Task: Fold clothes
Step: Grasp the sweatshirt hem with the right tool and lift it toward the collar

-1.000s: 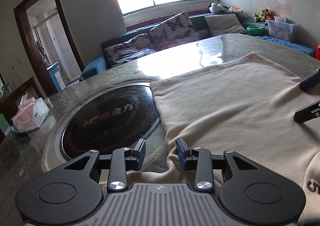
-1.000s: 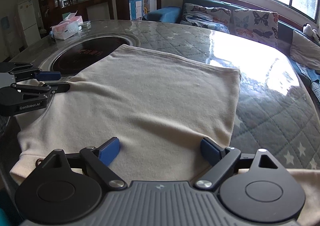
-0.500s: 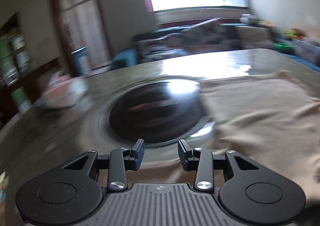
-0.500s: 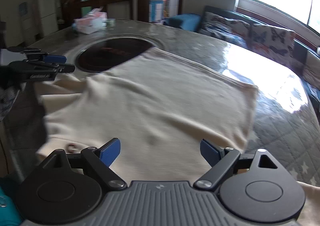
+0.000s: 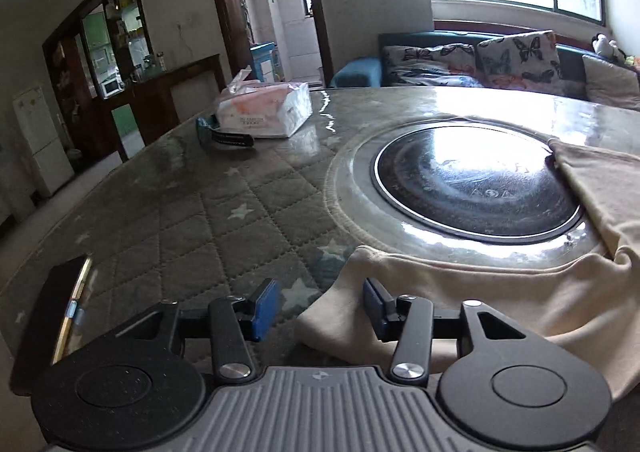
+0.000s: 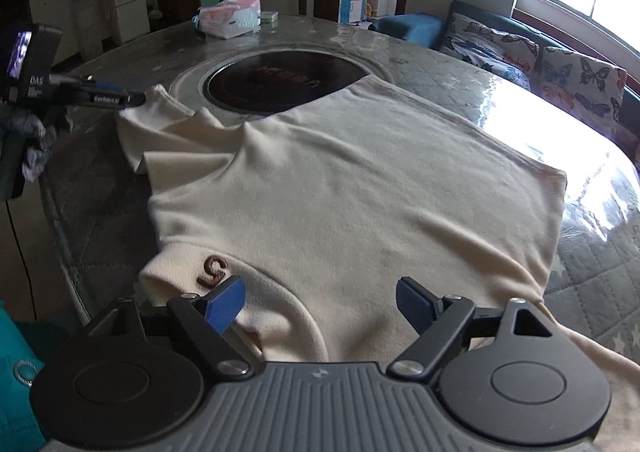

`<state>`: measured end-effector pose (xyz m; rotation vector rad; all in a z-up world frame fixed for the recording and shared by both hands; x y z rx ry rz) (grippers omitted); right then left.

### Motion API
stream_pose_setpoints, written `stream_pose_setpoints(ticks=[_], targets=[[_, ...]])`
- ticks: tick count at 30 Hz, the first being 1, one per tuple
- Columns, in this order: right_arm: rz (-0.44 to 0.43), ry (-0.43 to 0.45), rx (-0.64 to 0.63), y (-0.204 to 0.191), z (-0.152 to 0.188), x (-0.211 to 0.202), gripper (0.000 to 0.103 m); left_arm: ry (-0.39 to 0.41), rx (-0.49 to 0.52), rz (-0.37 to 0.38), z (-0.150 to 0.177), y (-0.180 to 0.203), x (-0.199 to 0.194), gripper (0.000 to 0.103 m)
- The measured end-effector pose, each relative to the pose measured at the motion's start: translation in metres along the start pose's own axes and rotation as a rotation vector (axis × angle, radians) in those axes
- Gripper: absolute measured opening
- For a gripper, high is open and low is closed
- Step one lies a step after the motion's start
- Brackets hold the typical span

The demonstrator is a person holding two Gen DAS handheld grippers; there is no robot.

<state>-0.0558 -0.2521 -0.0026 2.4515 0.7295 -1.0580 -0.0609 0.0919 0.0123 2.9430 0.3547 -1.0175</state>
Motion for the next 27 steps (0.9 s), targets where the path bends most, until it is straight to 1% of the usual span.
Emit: stream_pose_setpoints(ticks=[1, 2, 3, 4, 5, 7, 9, 11, 16, 17, 18, 20, 23, 24, 27], targets=[[-0.003, 0.005, 0.009, 0.000, -0.001, 0.000, 0.085, 0.001, 0.000, 0.022, -0.001, 0.001, 0.001, 0.026], [-0.011, 0.006, 0.015, -0.001, -0.002, 0.001, 0.085, 0.003, 0.003, 0.033, 0.000, 0.002, 0.001, 0.017], [-0.018, 0.001, 0.015, -0.002, -0.002, 0.003, 0.084, 0.004, 0.006, 0.044, 0.000, 0.003, 0.001, 0.011], [-0.024, -0.005, 0.015, -0.004, -0.001, 0.004, 0.084, 0.008, 0.010, 0.042, 0.000, 0.004, 0.000, 0.009], [-0.026, -0.009, 0.011, -0.005, 0.000, 0.004, 0.083, 0.016, 0.017, 0.022, -0.001, 0.004, 0.000, 0.005], [-0.030, -0.018, 0.003, -0.007, 0.002, 0.004, 0.083, 0.030, 0.025, -0.018, -0.002, 0.004, 0.000, 0.005], [-0.037, -0.028, -0.003, -0.007, 0.004, 0.002, 0.083, 0.035, -0.005, -0.052, -0.005, -0.004, 0.001, 0.005], [-0.046, -0.035, -0.015, -0.006, 0.006, -0.001, 0.083, 0.023, -0.030, -0.064, -0.006, -0.012, 0.002, 0.005], [-0.044, -0.026, -0.029, -0.003, -0.001, -0.004, 0.083, 0.008, -0.079, -0.056, -0.007, -0.019, -0.002, 0.015], [-0.050, -0.011, -0.032, -0.003, -0.006, -0.006, 0.082, 0.010, -0.085, -0.057, -0.007, -0.020, -0.005, 0.022], [-0.057, 0.001, -0.034, -0.004, -0.010, -0.007, 0.081, 0.012, -0.092, -0.059, -0.007, -0.020, -0.007, 0.032], [-0.073, 0.018, -0.049, -0.009, -0.017, -0.007, 0.076, 0.014, -0.108, -0.062, -0.008, -0.022, -0.012, 0.042], [-0.116, 0.032, -0.088, -0.023, -0.030, -0.003, 0.067, -0.002, -0.151, -0.051, -0.007, -0.024, -0.019, 0.046], [-0.128, 0.034, -0.101, -0.029, -0.033, -0.001, 0.065, -0.008, -0.165, -0.045, -0.007, -0.025, -0.021, 0.051], [-0.178, 0.037, -0.152, -0.047, -0.041, 0.006, 0.061, -0.025, -0.200, -0.030, -0.004, -0.025, -0.026, 0.053]])
Point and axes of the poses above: each gripper's, at about its wrist camera, not at the fingertips, and x roughly the way its jaws point, y to its right, z to its underside, the point moved 1 cm from there along x, roughly the way its jaws point, and after that the axes turned 8 degrees about z, right-handed, at the moved point
